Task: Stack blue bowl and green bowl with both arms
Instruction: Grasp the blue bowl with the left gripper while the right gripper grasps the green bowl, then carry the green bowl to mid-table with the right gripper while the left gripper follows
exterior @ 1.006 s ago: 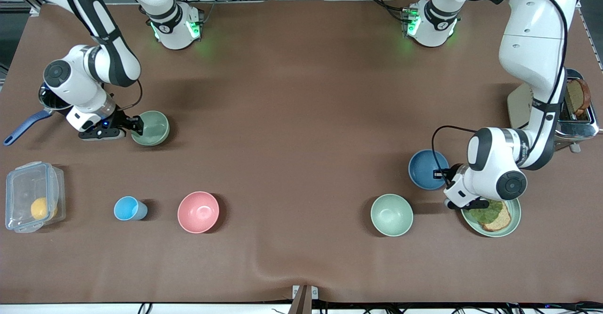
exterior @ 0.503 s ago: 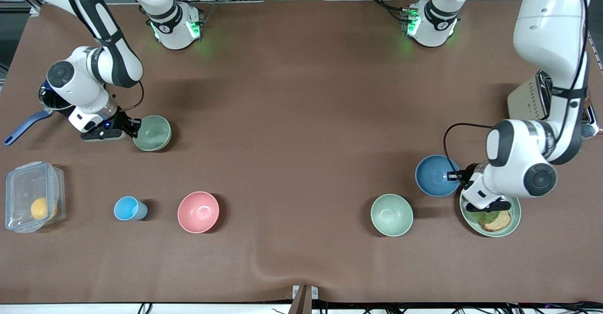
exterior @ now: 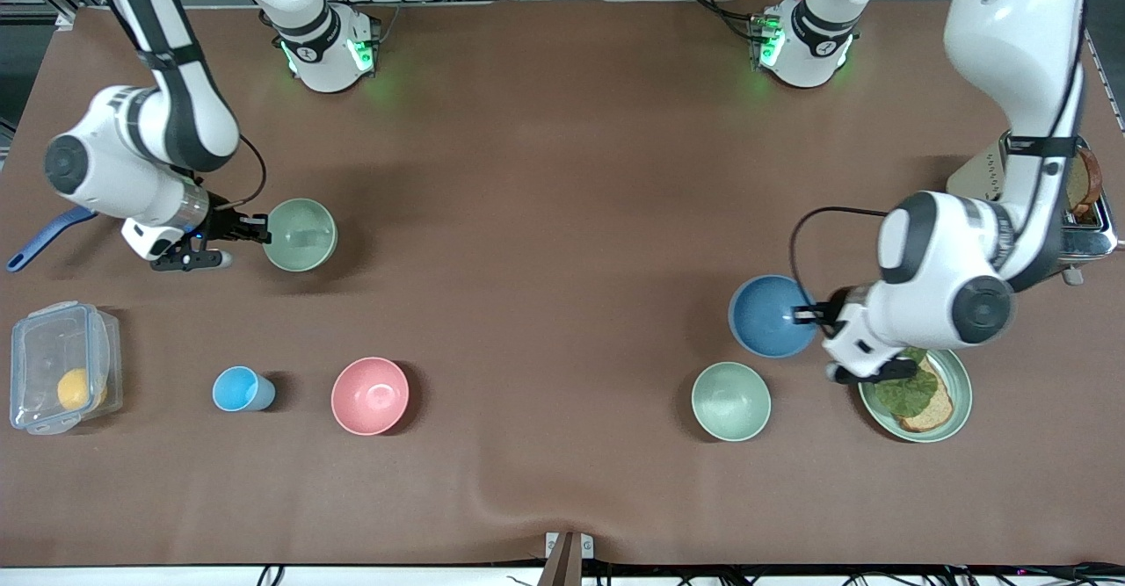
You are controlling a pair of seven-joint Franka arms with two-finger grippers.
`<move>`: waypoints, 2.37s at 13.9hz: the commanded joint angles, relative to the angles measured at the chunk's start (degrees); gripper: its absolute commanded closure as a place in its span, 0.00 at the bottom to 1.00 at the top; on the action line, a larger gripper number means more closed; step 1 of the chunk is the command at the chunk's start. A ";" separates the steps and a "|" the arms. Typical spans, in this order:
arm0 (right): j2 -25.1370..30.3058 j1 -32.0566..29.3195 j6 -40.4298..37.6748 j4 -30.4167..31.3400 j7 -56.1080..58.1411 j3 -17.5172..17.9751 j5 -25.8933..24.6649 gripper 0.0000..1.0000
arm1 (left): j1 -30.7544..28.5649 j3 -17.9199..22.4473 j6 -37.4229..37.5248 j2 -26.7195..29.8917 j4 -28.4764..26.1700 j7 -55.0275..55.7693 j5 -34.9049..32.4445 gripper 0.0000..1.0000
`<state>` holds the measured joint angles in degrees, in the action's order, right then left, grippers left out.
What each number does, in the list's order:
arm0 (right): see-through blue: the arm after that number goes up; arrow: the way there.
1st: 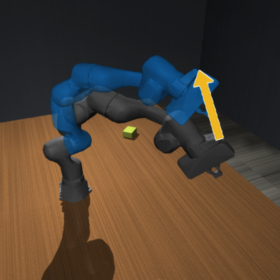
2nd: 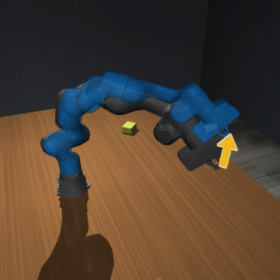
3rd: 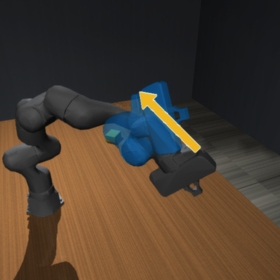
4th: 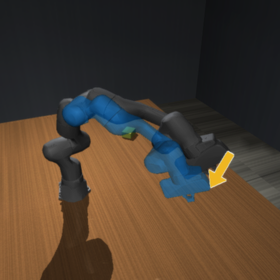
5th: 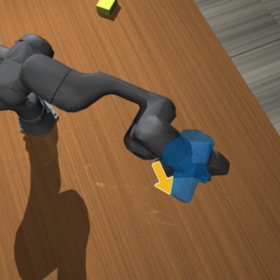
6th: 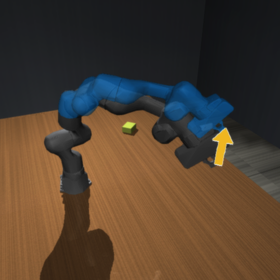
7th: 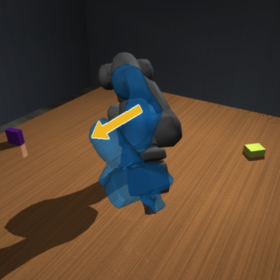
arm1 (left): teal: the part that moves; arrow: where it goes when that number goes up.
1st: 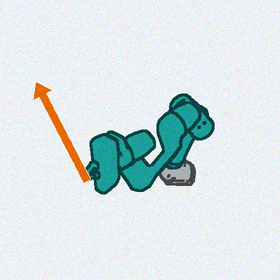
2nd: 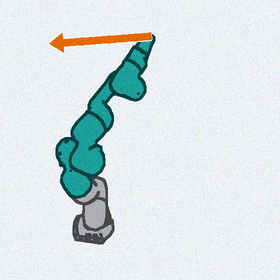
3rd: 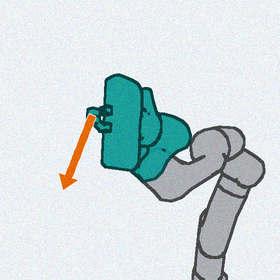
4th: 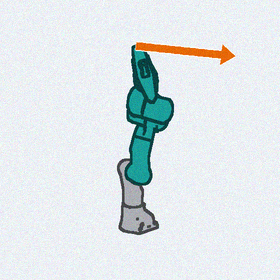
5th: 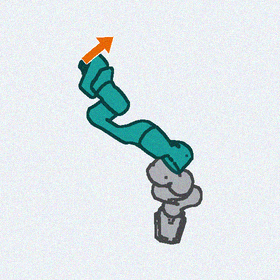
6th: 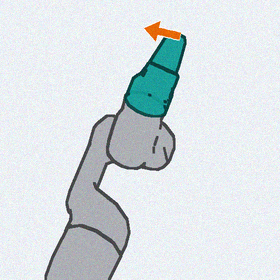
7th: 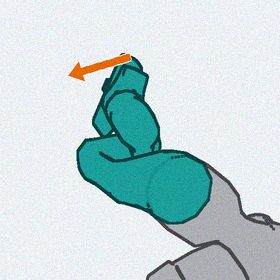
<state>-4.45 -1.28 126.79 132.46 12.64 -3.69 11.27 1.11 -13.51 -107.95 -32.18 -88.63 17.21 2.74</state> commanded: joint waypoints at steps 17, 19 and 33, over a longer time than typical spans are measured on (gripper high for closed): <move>-14.60 14.62 13.13 -14.84 -78.95 29.44 -10.34 1.00 | 2.66 -4.68 -2.18 5.38 0.92 7.13 8.95 1.00; -19.43 18.14 13.31 -18.53 -89.76 29.44 -18.96 1.00 | 3.29 -4.68 -3.32 5.11 0.92 8.88 8.95 1.00; -26.93 26.59 15.07 -22.15 -110.38 29.44 -31.57 0.65 | 4.69 -4.68 -3.59 3.97 0.30 9.24 8.59 1.00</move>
<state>-30.26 25.17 142.02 111.57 -95.71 25.73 -18.35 5.53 -18.18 -110.78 -28.54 -87.80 26.03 10.37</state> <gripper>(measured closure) 0.846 0.943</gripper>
